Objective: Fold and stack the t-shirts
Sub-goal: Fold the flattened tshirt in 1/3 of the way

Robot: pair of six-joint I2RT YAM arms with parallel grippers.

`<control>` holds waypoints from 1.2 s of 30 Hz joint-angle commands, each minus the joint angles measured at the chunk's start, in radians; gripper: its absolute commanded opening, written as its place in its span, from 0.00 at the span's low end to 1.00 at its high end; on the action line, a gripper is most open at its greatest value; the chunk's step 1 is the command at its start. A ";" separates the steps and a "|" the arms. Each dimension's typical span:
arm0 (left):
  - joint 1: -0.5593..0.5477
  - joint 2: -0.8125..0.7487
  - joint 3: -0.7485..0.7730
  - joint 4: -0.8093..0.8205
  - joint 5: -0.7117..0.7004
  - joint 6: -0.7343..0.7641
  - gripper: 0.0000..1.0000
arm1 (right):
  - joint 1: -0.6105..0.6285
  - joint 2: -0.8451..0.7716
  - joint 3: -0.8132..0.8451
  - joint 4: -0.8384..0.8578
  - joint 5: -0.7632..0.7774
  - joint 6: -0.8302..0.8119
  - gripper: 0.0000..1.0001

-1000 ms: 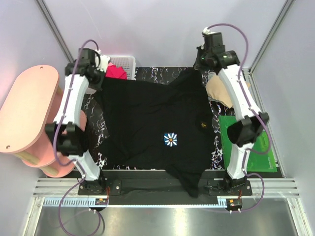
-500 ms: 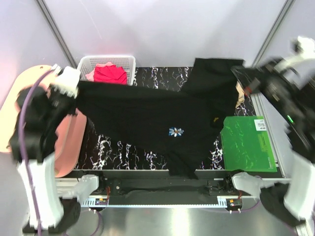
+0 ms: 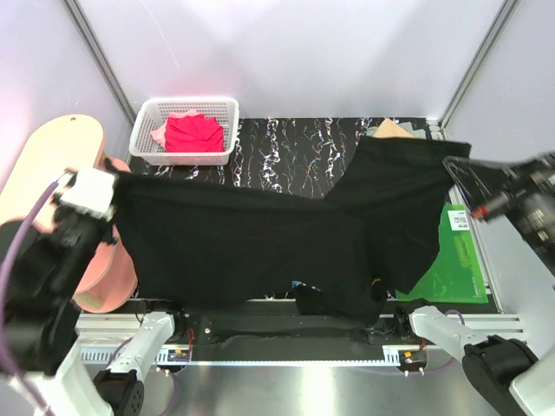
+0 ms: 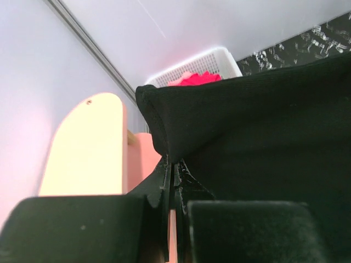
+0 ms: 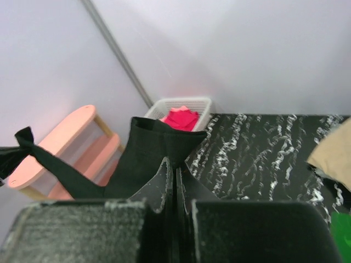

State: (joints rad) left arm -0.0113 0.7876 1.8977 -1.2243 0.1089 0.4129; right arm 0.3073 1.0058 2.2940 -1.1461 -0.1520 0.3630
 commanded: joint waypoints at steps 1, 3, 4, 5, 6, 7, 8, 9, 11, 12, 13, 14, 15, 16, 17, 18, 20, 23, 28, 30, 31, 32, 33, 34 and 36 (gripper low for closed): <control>0.007 0.077 -0.213 0.127 -0.081 0.032 0.00 | 0.004 0.138 -0.066 0.051 0.201 -0.041 0.00; 0.007 0.099 -0.368 0.241 -0.106 0.058 0.00 | 0.004 0.190 -0.112 0.084 0.279 -0.065 0.00; 0.007 0.134 -0.455 0.276 -0.106 0.066 0.00 | 0.004 0.251 -0.143 0.109 0.298 -0.084 0.00; 0.007 0.162 -0.489 0.343 -0.138 0.081 0.00 | 0.004 0.284 -0.163 0.126 0.308 -0.091 0.00; 0.007 0.189 -0.523 0.379 -0.150 0.092 0.00 | 0.003 0.319 -0.183 0.143 0.327 -0.099 0.00; 0.007 0.261 -0.573 0.413 -0.167 0.095 0.00 | -0.002 0.389 -0.209 0.167 0.331 -0.108 0.00; 0.007 0.301 -0.589 0.463 -0.187 0.104 0.00 | -0.010 0.428 -0.217 0.177 0.328 -0.113 0.00; 0.007 0.341 -0.604 0.492 -0.201 0.107 0.00 | -0.014 0.470 -0.219 0.183 0.330 -0.121 0.00; 0.007 0.461 -0.614 0.551 -0.228 0.115 0.00 | -0.042 0.586 -0.203 0.189 0.309 -0.122 0.00; 0.007 0.499 -0.609 0.568 -0.233 0.115 0.00 | -0.053 0.623 -0.194 0.190 0.295 -0.124 0.00; 0.007 0.566 -0.592 0.583 -0.238 0.118 0.00 | -0.059 0.687 -0.179 0.195 0.289 -0.128 0.00; 0.007 0.597 -0.582 0.620 -0.258 0.124 0.00 | -0.069 0.718 -0.168 0.198 0.290 -0.134 0.00; 0.007 0.654 -0.566 0.638 -0.268 0.127 0.00 | -0.076 0.752 -0.133 0.197 0.286 -0.137 0.00; 0.007 0.682 -0.545 0.660 -0.285 0.132 0.00 | -0.079 0.808 -0.119 0.195 0.284 -0.139 0.00; 0.007 0.709 -0.528 0.687 -0.308 0.142 0.00 | -0.083 0.832 -0.102 0.191 0.285 -0.142 0.00; 0.007 0.760 -0.510 0.690 -0.316 0.148 0.00 | -0.083 0.873 -0.072 0.184 0.282 -0.144 0.00; 0.007 0.800 -0.467 0.706 -0.336 0.161 0.00 | -0.083 0.899 -0.051 0.187 0.279 -0.147 0.00; 0.007 0.845 -0.440 0.732 -0.344 0.167 0.00 | -0.085 0.942 -0.027 0.181 0.272 -0.145 0.00; -0.003 0.805 -0.533 0.749 -0.313 0.162 0.00 | -0.083 0.872 -0.161 0.190 0.229 -0.116 0.00; -0.004 0.759 -0.593 0.770 -0.298 0.171 0.00 | -0.085 0.790 -0.278 0.216 0.232 -0.108 0.00; -0.004 0.742 -0.655 0.798 -0.296 0.178 0.00 | -0.083 0.760 -0.318 0.224 0.236 -0.104 0.00; -0.004 0.725 -0.687 0.812 -0.292 0.191 0.00 | -0.085 0.733 -0.359 0.232 0.233 -0.102 0.00; -0.004 0.696 -0.745 0.827 -0.290 0.198 0.00 | -0.083 0.681 -0.437 0.247 0.233 -0.093 0.00; -0.004 0.682 -0.773 0.851 -0.287 0.205 0.00 | -0.083 0.654 -0.474 0.253 0.227 -0.090 0.00; -0.004 0.647 -0.840 0.871 -0.276 0.218 0.00 | -0.080 0.602 -0.565 0.256 0.221 -0.073 0.00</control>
State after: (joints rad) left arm -0.0208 1.5223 1.1553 -0.4522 -0.1589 0.5850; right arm 0.2363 1.7687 1.8534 -0.9367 0.0586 0.2623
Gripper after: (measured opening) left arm 0.016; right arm 0.018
